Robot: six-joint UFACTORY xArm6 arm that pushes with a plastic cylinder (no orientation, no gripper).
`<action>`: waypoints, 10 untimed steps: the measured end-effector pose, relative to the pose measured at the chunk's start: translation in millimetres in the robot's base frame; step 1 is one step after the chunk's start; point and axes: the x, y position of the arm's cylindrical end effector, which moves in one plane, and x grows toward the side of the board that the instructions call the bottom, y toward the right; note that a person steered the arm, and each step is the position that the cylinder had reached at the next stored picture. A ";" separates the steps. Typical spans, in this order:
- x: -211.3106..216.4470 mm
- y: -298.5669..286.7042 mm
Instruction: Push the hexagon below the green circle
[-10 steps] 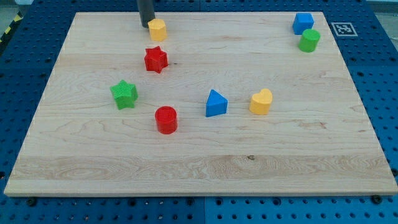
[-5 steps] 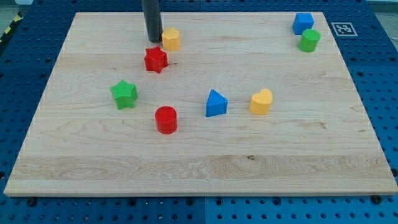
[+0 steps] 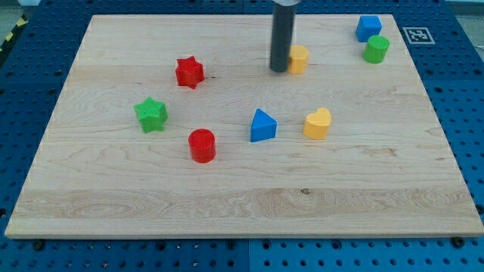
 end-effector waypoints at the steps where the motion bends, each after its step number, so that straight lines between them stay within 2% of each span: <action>1: 0.0 4.5; 3: -26.8 -15.7; 5: -29.6 16.0; 7: 4.6 62.3; 10: 7.1 90.4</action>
